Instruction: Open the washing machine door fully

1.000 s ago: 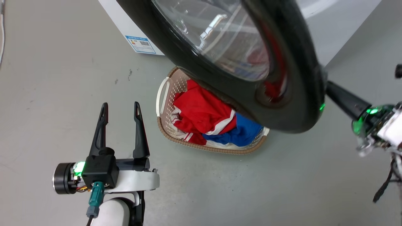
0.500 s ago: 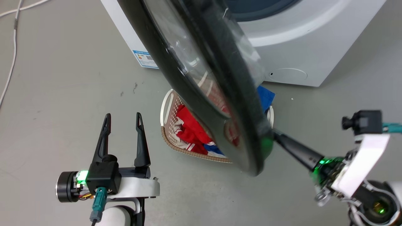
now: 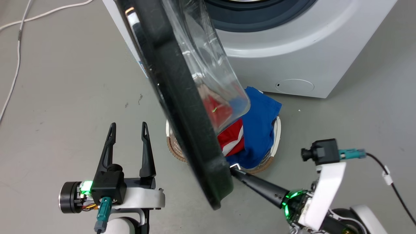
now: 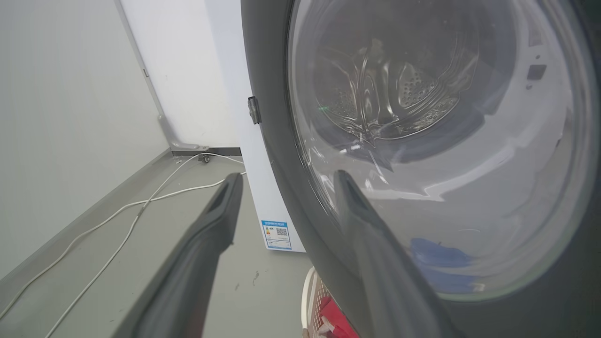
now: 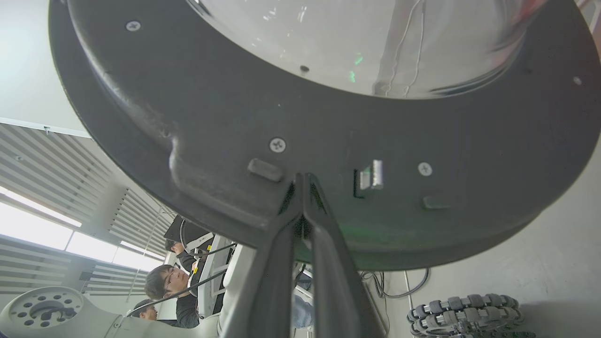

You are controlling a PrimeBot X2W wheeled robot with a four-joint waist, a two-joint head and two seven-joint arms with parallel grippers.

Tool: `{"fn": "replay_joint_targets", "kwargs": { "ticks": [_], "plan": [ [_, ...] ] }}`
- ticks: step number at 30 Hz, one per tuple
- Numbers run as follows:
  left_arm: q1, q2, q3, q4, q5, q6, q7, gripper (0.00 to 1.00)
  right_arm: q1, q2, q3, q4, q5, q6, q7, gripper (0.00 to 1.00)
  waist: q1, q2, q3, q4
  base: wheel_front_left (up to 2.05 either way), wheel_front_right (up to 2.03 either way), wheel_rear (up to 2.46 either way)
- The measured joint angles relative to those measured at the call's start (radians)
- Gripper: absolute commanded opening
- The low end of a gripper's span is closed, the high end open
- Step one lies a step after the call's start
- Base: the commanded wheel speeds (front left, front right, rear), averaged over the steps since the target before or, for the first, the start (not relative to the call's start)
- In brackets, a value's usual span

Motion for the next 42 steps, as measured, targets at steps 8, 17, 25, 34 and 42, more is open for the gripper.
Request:
{"fn": "replay_joint_targets", "kwargs": {
  "ticks": [8,17,25,34,42],
  "plan": [
    [0.005,0.0,-0.002,0.009,0.002,-0.003,0.0,1.0,-0.003,0.003,0.065,0.042,0.0,0.0,-0.036,0.0,0.0,0.0,-0.018,0.006,0.0,0.0,0.0],
    [0.04,0.0,0.004,0.023,0.009,-0.009,0.0,1.0,0.006,-0.02,0.045,0.045,0.009,0.0,-0.148,0.0,0.0,0.0,-0.075,-0.003,0.0,0.0,0.0],
    [0.08,0.008,0.012,0.028,0.016,-0.02,0.0,1.0,0.024,-0.072,-0.039,0.012,-0.158,0.0,-0.464,1.0,0.0,0.0,-0.149,-0.026,0.0,0.0,0.0],
    [0.131,0.02,0.021,0.028,0.018,-0.022,0.0,1.0,0.046,-0.127,-0.12,0.101,-0.62,0.0,-0.849,1.0,0.0,0.0,-0.226,-0.053,0.0,0.0,0.0],
    [0.15,0.025,0.023,0.023,0.02,-0.024,0.0,1.0,0.133,0.033,-0.346,-0.004,-1.108,0.002,-0.852,1.0,0.0,0.0,-0.256,-0.067,0.0,0.0,0.0]
  ]
}}
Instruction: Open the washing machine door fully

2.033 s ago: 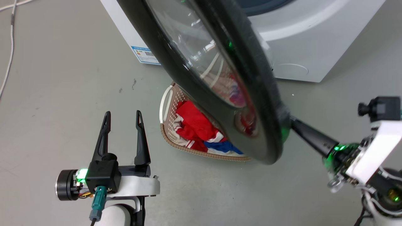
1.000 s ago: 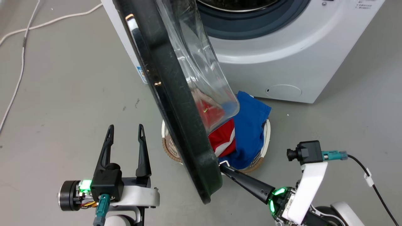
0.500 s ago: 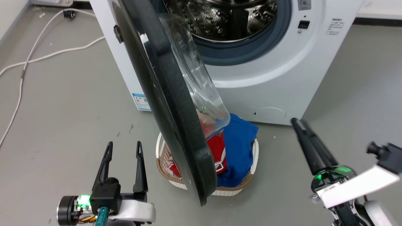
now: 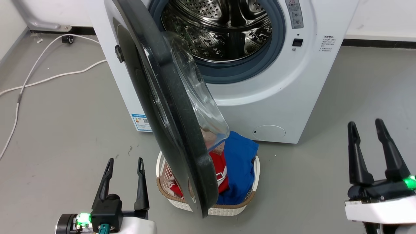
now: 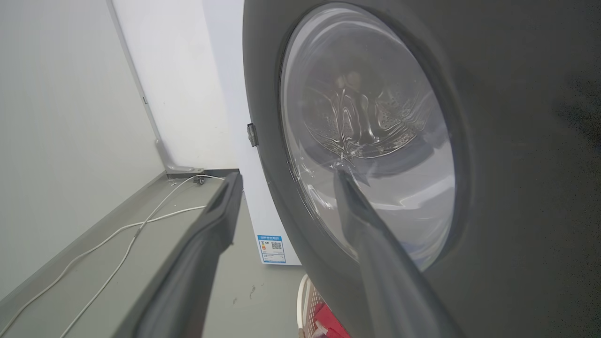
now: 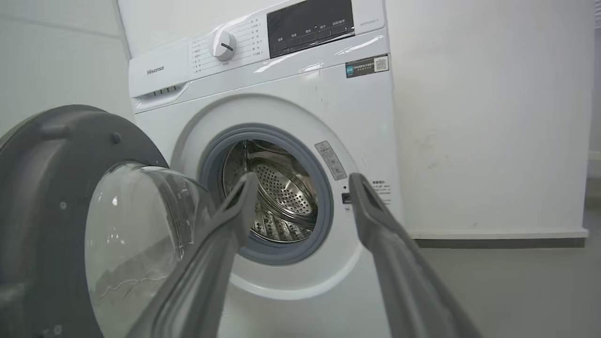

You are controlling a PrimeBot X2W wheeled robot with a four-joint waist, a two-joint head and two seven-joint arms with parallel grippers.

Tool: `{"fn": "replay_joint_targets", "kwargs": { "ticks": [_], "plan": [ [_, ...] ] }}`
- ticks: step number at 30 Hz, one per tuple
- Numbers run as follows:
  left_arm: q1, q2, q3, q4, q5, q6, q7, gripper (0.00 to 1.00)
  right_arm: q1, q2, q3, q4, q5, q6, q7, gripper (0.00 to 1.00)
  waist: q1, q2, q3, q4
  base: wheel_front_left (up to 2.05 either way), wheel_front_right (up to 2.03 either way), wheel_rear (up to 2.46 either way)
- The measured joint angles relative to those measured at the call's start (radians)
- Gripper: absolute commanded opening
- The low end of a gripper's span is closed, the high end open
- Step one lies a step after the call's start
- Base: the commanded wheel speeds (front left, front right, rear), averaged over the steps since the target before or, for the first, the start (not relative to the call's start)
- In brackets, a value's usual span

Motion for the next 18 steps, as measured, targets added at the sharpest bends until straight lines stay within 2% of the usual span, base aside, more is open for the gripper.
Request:
{"fn": "replay_joint_targets", "kwargs": {
  "ticks": [5,8,18],
  "plan": [
    [0.01,0.002,0.001,0.0,0.0,-0.001,0.0,1.0,0.059,0.059,-0.086,0.007,-0.118,0.0,0.0,1.0,0.0,0.0,-0.015,0.0,0.0,0.0,0.0],
    [0.015,0.002,0.001,0.0,0.0,-0.001,0.0,1.0,0.094,0.072,-0.108,0.026,-0.19,0.0,0.0,1.0,0.0,0.0,-0.024,0.0,0.0,0.0,0.0],
    [0.03,0.004,0.004,-0.001,-0.006,-0.015,0.0,1.0,0.179,0.102,-0.138,0.067,-0.251,0.0,0.0,1.0,0.0,0.0,-0.039,0.0,0.0,0.0,0.0]
  ]
}}
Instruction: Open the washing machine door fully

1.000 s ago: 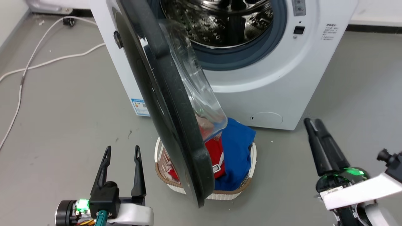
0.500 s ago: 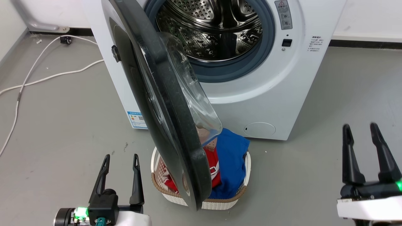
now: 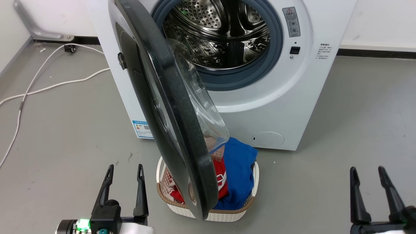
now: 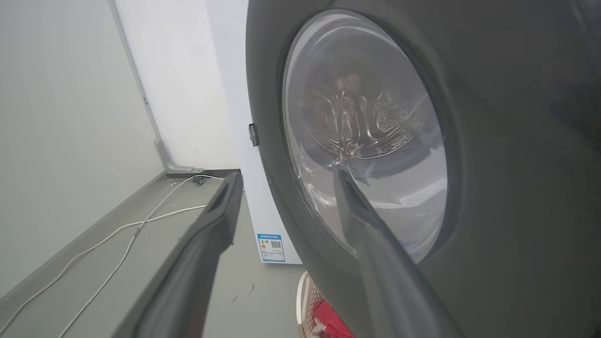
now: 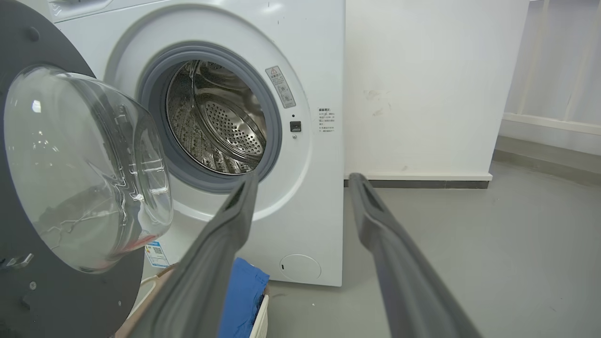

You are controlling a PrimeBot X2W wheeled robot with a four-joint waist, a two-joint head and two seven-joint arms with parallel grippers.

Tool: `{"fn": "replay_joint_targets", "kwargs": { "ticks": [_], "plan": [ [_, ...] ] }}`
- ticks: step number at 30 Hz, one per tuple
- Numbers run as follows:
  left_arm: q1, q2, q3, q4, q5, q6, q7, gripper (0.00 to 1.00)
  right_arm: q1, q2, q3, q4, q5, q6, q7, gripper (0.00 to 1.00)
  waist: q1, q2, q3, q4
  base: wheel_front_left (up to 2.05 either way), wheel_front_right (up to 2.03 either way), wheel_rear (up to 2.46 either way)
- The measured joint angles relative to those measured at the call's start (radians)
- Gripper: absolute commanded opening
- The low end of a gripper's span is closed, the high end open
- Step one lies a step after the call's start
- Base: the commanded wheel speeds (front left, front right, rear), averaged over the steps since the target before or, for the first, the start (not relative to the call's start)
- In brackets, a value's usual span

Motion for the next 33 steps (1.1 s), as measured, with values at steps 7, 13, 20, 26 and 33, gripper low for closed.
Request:
{"fn": "replay_joint_targets", "kwargs": {
  "ticks": [7,13,20,26,33],
  "plan": [
    [0.005,-0.002,0.001,0.001,-0.007,-0.012,0.0,1.0,0.038,0.002,0.02,0.018,0.026,0.0,0.0,1.0,0.0,0.0,-0.004,0.0,0.0,0.0,0.0],
    [0.01,-0.006,0.007,0.007,-0.014,-0.021,0.0,1.0,0.043,0.002,0.016,0.02,0.032,0.0,0.0,1.0,0.0,0.0,-0.005,-0.002,0.0,0.0,0.0],
    [0.012,-0.011,0.014,0.014,-0.015,-0.027,0.0,1.0,0.043,0.002,0.014,0.025,0.036,0.0,0.0,1.0,0.0,0.0,-0.005,-0.001,0.0,0.0,0.0],
    [0.012,-0.014,0.028,0.016,-0.003,-0.007,0.0,1.0,0.042,0.002,0.017,0.031,0.039,0.0,0.0,1.0,0.0,0.0,-0.007,-0.001,0.0,0.0,0.0],
    [-0.027,0.013,0.058,-0.083,0.024,0.025,0.0,0.0,0.041,0.002,0.017,0.038,0.042,0.0,0.0,1.0,0.0001,0.0,-0.011,0.007,0.0,0.0,0.0]
  ]
}}
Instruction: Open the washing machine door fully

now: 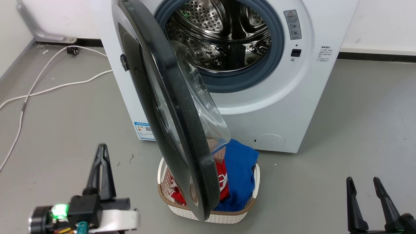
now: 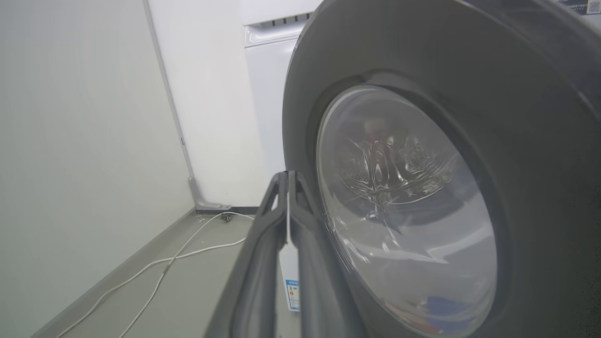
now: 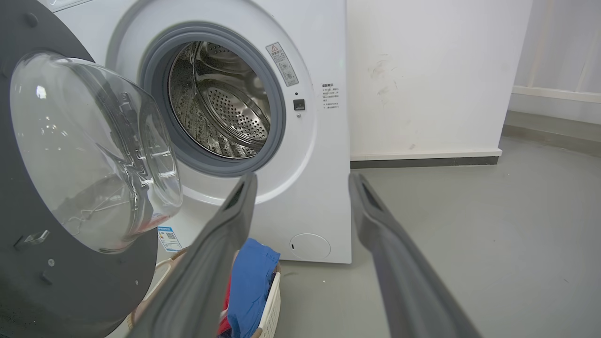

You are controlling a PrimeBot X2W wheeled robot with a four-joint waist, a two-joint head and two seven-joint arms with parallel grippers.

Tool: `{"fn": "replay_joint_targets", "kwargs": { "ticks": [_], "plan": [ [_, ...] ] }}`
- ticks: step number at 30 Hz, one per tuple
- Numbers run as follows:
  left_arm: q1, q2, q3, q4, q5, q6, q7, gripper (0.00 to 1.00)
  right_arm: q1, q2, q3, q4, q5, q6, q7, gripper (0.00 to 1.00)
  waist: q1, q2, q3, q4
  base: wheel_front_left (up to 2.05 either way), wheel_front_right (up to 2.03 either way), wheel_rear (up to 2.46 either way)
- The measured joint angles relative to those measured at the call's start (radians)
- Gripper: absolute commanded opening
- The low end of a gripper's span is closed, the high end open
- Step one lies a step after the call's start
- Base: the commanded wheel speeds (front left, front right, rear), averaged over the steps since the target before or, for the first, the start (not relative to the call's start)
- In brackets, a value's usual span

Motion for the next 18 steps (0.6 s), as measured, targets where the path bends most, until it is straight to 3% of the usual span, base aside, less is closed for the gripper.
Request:
{"fn": "replay_joint_targets", "kwargs": {
  "ticks": [8,14,18],
  "plan": [
    [-0.073,0.045,-0.011,-0.194,0.032,0.017,0.0,0.0,-0.001,0.0,0.004,0.005,0.007,0.0,0.0,1.0,0.0,0.0,-0.002,0.004,0.0,0.0,0.0],
    [-0.123,0.071,-0.088,-0.324,0.069,0.024,0.0,0.0,-0.002,0.0,0.008,0.008,0.008,0.0,0.0,1.0,0.0,0.0,-0.001,0.006,0.0,0.0,0.0],
    [-0.158,0.088,-0.159,-0.367,0.076,0.005,0.0,0.0,-0.002,0.0,0.011,0.011,0.013,0.0,0.0,1.0,0.0,0.0,0.001,0.003,0.0,0.0,0.0]
  ]
}}
